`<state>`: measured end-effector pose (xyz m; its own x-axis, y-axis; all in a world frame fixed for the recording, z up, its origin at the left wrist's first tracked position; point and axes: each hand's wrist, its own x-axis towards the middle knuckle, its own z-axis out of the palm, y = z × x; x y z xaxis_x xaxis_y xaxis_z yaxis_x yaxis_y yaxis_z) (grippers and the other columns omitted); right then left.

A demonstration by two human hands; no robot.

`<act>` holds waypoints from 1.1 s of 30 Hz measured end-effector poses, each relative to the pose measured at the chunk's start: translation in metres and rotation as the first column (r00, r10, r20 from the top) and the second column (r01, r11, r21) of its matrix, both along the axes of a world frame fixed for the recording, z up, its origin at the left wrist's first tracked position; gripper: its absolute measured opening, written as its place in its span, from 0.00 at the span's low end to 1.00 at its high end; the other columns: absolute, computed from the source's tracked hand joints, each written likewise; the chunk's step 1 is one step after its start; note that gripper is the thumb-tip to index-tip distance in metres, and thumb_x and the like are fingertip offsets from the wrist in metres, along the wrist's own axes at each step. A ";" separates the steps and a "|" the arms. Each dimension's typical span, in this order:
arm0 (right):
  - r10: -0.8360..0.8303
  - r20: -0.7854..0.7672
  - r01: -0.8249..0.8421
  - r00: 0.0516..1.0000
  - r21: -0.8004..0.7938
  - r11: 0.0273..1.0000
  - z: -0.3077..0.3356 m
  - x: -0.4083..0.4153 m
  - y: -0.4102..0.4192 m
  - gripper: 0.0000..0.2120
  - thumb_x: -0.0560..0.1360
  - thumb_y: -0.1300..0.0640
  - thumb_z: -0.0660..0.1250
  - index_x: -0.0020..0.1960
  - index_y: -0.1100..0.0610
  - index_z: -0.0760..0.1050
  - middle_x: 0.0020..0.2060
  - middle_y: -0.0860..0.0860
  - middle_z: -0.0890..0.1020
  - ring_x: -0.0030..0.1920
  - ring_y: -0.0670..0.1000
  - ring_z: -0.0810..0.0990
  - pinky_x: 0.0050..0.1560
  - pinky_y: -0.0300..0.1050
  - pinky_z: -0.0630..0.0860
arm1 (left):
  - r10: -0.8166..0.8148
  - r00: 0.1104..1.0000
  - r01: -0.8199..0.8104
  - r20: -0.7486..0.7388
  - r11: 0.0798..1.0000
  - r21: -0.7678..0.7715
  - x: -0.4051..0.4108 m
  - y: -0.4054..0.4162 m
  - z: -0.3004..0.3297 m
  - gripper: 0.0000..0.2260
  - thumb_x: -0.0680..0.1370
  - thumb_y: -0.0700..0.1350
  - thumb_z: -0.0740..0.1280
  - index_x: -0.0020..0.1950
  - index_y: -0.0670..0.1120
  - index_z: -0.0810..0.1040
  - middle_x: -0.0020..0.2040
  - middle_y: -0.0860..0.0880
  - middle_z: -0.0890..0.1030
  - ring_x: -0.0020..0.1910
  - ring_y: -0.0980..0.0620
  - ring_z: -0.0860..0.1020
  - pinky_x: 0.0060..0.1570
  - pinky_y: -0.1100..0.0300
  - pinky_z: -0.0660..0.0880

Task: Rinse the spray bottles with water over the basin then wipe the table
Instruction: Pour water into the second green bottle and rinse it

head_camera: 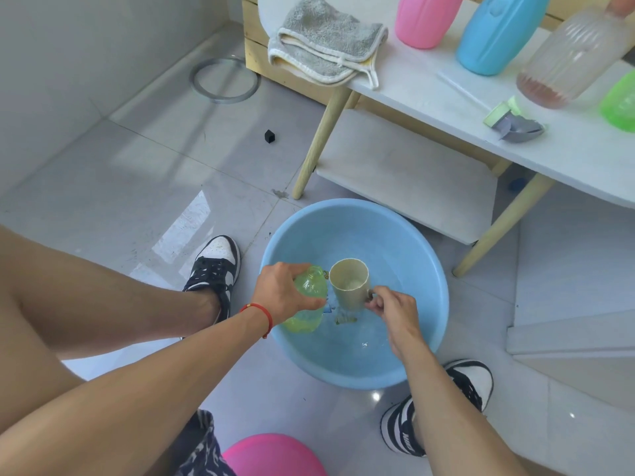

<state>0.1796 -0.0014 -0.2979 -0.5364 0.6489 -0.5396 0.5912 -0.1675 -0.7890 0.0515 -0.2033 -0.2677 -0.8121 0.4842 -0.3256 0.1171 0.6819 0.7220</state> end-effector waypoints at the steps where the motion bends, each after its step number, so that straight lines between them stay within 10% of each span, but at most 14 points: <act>1: -0.030 -0.045 0.029 0.999 -0.011 1.000 0.007 0.001 0.001 0.15 0.67 0.54 0.69 0.24 0.56 0.73 0.26 0.51 0.75 0.39 0.57 0.85 0.65 0.64 0.78 | -0.003 1.000 0.003 0.001 1.000 0.002 0.000 0.000 0.001 0.30 0.63 0.55 0.84 0.64 0.53 0.83 0.51 0.50 0.86 0.54 0.51 0.81 0.53 0.60 0.76; 7: -0.019 -0.224 0.039 0.974 0.088 0.995 0.045 0.003 0.014 0.22 0.68 0.50 0.73 0.30 0.66 0.70 0.28 0.54 0.77 0.37 0.51 0.87 0.64 0.66 0.79 | -0.007 1.000 0.007 0.007 1.000 -0.011 0.000 0.002 0.001 0.36 0.62 0.58 0.83 0.69 0.53 0.80 0.56 0.51 0.85 0.59 0.52 0.80 0.59 0.59 0.77; 14: 0.045 -0.252 0.068 0.967 0.421 0.905 0.091 -0.003 0.018 0.26 0.73 0.56 0.73 0.27 0.53 0.57 0.25 0.50 0.60 0.45 0.71 0.83 0.30 0.42 0.64 | -0.046 0.999 0.045 -0.023 0.999 -0.014 0.004 0.009 0.007 0.35 0.64 0.56 0.82 0.70 0.52 0.79 0.57 0.49 0.84 0.60 0.49 0.79 0.56 0.61 0.74; 19: 0.182 -0.233 0.012 0.955 0.647 0.763 0.116 -0.002 0.008 0.23 0.73 0.55 0.73 0.31 0.67 0.64 0.28 0.66 0.69 0.28 0.56 0.75 0.32 0.48 0.66 | -0.057 0.998 0.057 -0.041 0.998 0.004 0.006 0.012 0.009 0.35 0.65 0.56 0.82 0.71 0.53 0.78 0.58 0.50 0.84 0.62 0.49 0.78 0.56 0.64 0.71; 21: 0.237 -0.221 -0.003 0.946 0.727 0.687 0.124 -0.003 0.001 0.23 0.73 0.59 0.74 0.30 0.67 0.64 0.27 0.62 0.68 0.29 0.51 0.64 0.32 0.48 0.64 | -0.062 0.997 0.062 -0.050 0.998 0.012 0.007 0.013 0.011 0.35 0.66 0.55 0.82 0.72 0.52 0.78 0.61 0.49 0.84 0.63 0.49 0.78 0.58 0.61 0.73; 33: 0.413 -0.096 -0.104 0.906 0.895 0.434 0.136 -0.009 -0.015 0.24 0.72 0.62 0.76 0.27 0.58 0.63 0.26 0.43 0.65 0.32 0.52 0.68 0.35 0.44 0.64 | -0.081 0.996 0.081 -0.046 0.997 0.018 0.006 0.012 0.020 0.36 0.66 0.53 0.83 0.72 0.50 0.78 0.63 0.49 0.83 0.65 0.49 0.78 0.63 0.58 0.74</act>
